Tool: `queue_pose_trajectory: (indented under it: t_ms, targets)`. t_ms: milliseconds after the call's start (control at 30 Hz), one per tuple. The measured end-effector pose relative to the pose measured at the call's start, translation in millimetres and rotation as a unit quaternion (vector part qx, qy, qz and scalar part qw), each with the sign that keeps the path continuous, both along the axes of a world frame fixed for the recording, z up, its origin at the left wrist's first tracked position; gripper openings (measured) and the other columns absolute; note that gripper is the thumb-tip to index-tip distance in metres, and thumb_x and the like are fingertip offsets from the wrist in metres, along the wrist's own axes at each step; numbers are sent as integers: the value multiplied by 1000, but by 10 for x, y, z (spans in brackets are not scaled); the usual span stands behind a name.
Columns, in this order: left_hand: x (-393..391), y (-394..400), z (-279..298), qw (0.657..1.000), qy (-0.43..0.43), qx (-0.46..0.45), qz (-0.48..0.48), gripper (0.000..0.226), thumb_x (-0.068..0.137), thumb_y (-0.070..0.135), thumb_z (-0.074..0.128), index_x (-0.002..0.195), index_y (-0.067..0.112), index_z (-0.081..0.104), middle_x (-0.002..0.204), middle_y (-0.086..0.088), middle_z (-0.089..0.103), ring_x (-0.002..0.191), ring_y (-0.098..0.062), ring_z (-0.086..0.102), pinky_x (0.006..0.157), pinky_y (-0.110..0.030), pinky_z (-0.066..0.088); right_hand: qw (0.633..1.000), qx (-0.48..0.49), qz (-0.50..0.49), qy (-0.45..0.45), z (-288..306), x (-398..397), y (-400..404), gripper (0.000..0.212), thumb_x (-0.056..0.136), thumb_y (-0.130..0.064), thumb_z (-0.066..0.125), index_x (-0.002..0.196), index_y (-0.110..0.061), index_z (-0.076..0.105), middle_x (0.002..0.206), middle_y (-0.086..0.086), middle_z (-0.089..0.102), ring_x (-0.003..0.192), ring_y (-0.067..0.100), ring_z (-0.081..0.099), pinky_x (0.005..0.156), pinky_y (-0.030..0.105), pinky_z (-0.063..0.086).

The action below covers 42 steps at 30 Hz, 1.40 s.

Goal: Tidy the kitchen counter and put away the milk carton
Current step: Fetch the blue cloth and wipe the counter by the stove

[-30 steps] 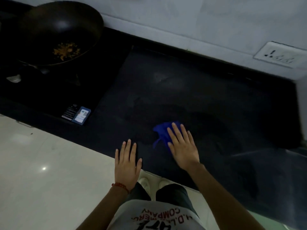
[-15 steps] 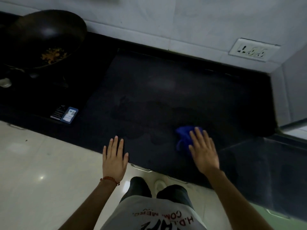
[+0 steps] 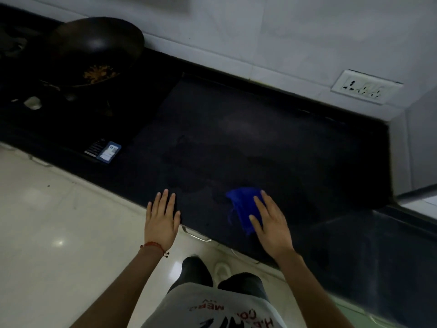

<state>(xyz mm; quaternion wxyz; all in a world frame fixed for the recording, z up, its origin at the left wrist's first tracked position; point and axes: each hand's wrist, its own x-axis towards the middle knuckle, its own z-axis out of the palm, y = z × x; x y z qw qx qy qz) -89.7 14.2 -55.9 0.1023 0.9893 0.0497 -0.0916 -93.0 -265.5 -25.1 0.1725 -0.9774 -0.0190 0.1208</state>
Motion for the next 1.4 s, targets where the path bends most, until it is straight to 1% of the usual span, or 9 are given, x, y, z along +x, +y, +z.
queue_pose_trajectory:
  t_ms: [100,300,367,500,633,767,900,1033,1400]
  targets:
    - [-52,13,23,1000,7,-7,6,58,87,39,23,132,10,45,142,-14,46,132,-31,42,107,-52,34,990,10,-139,-37,41,-59,-32,56,90,-38,48,139,-12,37,140,16,43,127,33,42,102,46,38]
    - [-356,87,100,997,34,-63,38,58,91,33,44,143,17,25,156,-7,16,145,-26,13,117,-46,17,974,87,-205,36,54,156,144,57,83,-31,63,130,-3,47,125,21,54,115,34,49,97,43,42]
    - [-507,167,113,994,18,-91,65,57,87,30,50,139,12,35,152,-15,27,141,-33,24,113,-49,27,961,154,-220,59,88,232,236,44,81,-25,65,116,1,56,112,21,62,99,31,58,80,35,50]
    - [-861,492,77,975,53,-139,164,52,90,30,49,138,11,37,150,-15,30,140,-31,26,113,-42,27,954,227,-178,87,220,260,660,37,81,-19,66,112,0,56,98,12,65,74,14,55,51,12,34]
    - [-1261,947,-19,912,68,-254,314,42,91,21,51,130,7,47,137,-17,49,127,-28,45,106,-32,34,951,275,-94,101,342,186,1342,38,80,-12,67,114,-4,55,100,8,63,82,15,55,55,8,40]
    - [-1754,1491,-121,826,69,-322,456,34,91,17,52,121,3,55,127,-19,58,117,-29,54,100,-30,39,940,306,-11,150,308,72,2128,37,78,-10,69,113,-6,57,98,5,64,85,17,61,74,29,53]
    - [-2358,2088,-249,765,69,-332,548,31,92,17,50,118,2,57,124,-18,61,115,-30,56,98,-30,40,936,285,73,192,212,-53,3044,33,78,-7,69,109,-5,58,86,-4,61,77,8,59,66,20,50]
    - [-2877,2646,-366,716,61,-341,606,28,91,16,51,113,2,61,119,-17,64,110,-30,58,94,-31,42,946,233,112,195,30,-157,3868,32,80,-5,67,110,0,57,93,9,62,72,11,56,55,13,44]
    - [-3017,4182,-473,603,30,-444,662,20,85,28,53,87,13,65,93,-13,66,87,-24,58,83,-32,48,967,72,122,211,-385,18,5382,33,82,-3,63,102,21,53,104,38,61,79,39,59,74,46,49]
